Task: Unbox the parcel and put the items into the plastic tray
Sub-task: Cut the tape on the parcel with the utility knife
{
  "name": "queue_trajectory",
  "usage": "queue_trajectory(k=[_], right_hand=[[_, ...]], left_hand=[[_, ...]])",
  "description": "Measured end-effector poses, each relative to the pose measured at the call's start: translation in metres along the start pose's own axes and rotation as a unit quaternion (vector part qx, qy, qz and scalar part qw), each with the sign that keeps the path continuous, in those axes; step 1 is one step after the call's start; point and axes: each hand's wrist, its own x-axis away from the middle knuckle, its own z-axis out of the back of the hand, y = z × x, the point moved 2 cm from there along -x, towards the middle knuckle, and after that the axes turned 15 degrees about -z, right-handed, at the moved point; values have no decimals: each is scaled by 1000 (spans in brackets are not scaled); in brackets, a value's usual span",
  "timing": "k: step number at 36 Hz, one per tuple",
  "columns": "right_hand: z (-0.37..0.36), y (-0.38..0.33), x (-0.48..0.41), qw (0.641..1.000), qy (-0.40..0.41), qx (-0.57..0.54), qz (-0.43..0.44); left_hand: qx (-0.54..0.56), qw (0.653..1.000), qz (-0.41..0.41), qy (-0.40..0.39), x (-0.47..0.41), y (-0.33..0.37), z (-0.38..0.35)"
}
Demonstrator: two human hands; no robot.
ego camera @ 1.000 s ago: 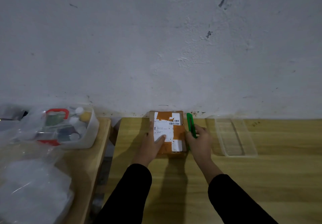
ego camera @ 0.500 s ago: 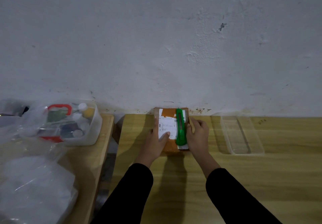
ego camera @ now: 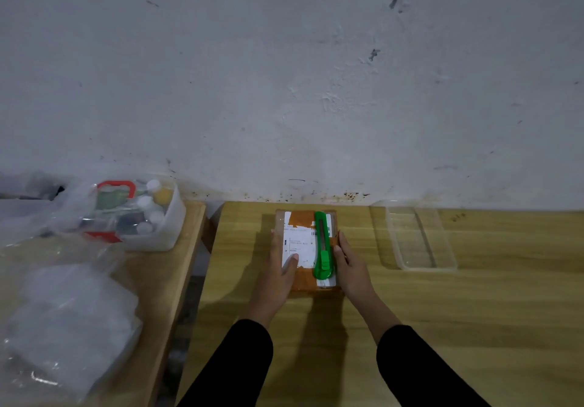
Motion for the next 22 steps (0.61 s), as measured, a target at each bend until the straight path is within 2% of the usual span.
queue_trajectory(k=[9,14,19,22], right_hand=[[41,52,81,999,12,37,-1],[67,77,116,998,1,58,11],[70,85,126,997,-22,71,-11],[62,87,123,992,-24,123,-9]], left_hand=[[-38,999,26,5,85,24,-43],[-41,999,8,17,127,36,-70],[-32,998,15,58,153,36,-89],[-45,994,14,96,164,41,-96]])
